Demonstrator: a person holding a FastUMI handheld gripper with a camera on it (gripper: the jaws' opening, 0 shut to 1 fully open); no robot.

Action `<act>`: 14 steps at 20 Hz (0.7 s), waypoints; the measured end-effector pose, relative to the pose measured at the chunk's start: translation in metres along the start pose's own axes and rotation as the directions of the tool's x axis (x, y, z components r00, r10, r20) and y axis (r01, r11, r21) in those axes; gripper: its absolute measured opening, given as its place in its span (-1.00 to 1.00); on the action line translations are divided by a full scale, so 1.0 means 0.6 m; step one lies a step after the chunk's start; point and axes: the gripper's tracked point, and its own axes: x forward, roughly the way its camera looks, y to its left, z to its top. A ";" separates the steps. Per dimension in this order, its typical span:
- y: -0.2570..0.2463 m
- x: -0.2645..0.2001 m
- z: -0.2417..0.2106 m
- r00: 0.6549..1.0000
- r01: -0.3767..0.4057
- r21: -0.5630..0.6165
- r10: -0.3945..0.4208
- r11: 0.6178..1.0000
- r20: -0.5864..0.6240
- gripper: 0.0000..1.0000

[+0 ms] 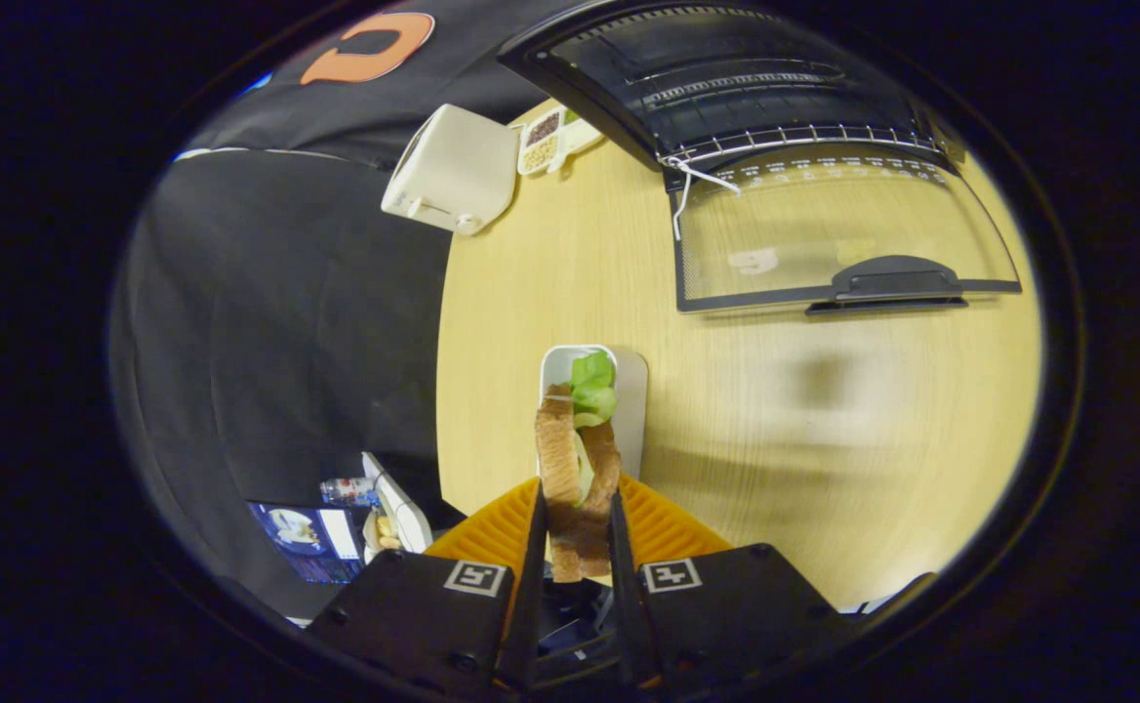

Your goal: Open the toaster oven, put the food inside, and close the toaster oven door.

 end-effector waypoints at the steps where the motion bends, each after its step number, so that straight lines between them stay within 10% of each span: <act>1: 0.009 -0.009 -0.003 1.000 -0.014 -0.002 0.014 1.000 0.007 -0.27; 9: 0.060 -0.163 0.042 0.966 -0.174 0.065 0.158 0.983 0.206 -0.35; 14: -0.011 -0.263 0.159 0.836 -0.220 0.156 0.104 0.963 0.539 -0.36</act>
